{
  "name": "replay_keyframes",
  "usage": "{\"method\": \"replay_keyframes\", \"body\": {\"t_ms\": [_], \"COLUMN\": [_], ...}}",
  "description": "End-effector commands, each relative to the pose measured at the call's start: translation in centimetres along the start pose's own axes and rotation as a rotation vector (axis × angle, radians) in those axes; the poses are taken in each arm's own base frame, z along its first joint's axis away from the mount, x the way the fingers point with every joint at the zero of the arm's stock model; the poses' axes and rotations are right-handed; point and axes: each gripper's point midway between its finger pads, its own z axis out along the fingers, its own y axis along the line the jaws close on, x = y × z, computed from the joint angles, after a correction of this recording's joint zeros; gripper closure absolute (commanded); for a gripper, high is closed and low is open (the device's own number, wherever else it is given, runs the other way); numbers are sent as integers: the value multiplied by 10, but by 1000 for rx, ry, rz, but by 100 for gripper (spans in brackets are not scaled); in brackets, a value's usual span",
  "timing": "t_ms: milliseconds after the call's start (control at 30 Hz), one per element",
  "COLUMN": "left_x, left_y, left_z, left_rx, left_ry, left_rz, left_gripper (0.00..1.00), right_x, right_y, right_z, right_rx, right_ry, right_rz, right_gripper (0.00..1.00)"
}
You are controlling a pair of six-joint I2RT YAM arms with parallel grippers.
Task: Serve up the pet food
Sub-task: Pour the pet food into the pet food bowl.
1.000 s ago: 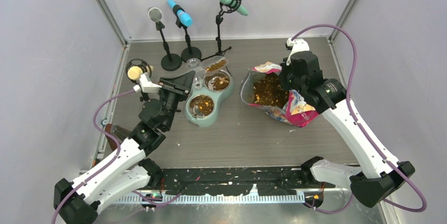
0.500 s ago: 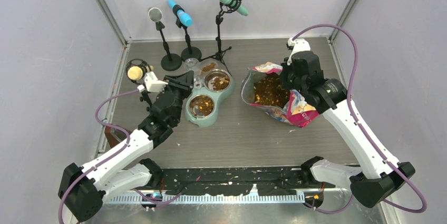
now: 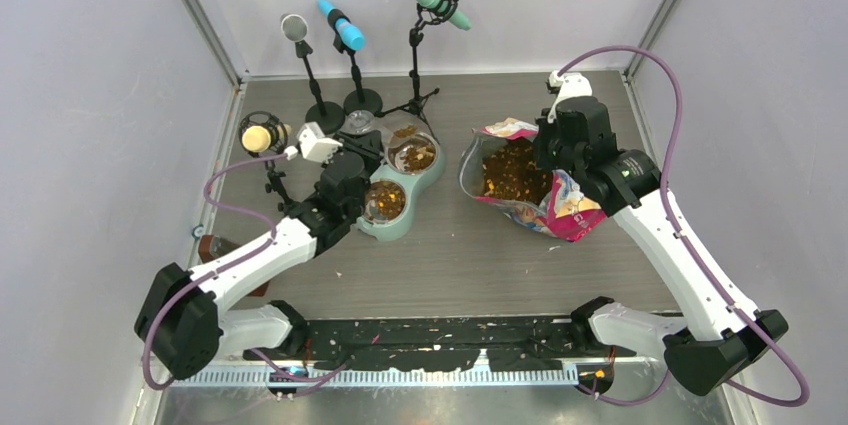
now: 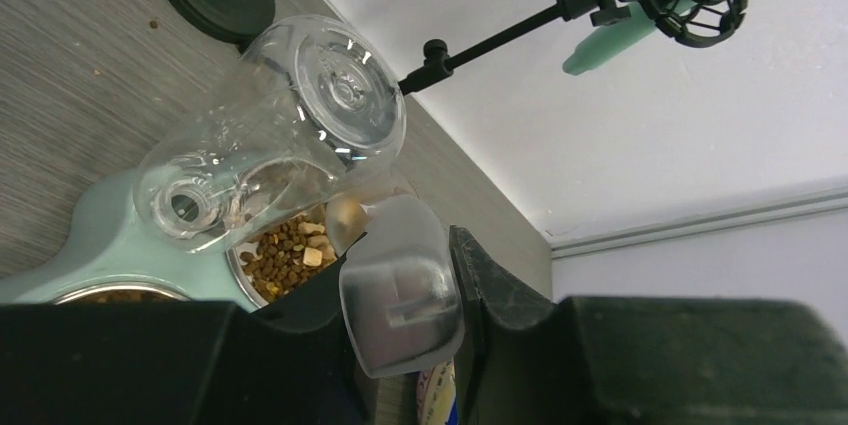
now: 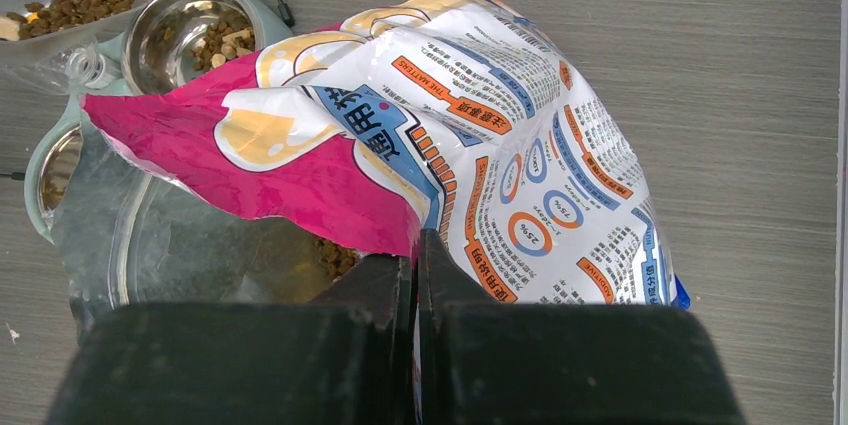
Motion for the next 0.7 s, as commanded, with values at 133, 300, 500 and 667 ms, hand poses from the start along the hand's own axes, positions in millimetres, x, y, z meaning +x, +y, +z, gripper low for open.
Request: {"method": "replay_keyframes", "body": {"t_ms": [133, 300, 500, 667], "left_x": [-19, -13, -8, -3], "left_y": [-19, -16, -16, -21], "left_z": [12, 9, 7, 5], "left_rx": [-33, -59, -86, -104], "left_ry": [-113, -102, -76, -54], "left_rz": [67, 146, 243, 345], "left_gripper": [100, 100, 100, 100], "right_x": [-29, -28, -28, -27], "right_y": [-12, -14, -15, -15], "right_z": [-22, -22, -20, -20], "right_rx": [28, 34, 37, 38], "right_ry": [-104, -103, -101, -101], "right_rz": [24, 25, 27, 29], "right_gripper": [95, 95, 95, 95]}}
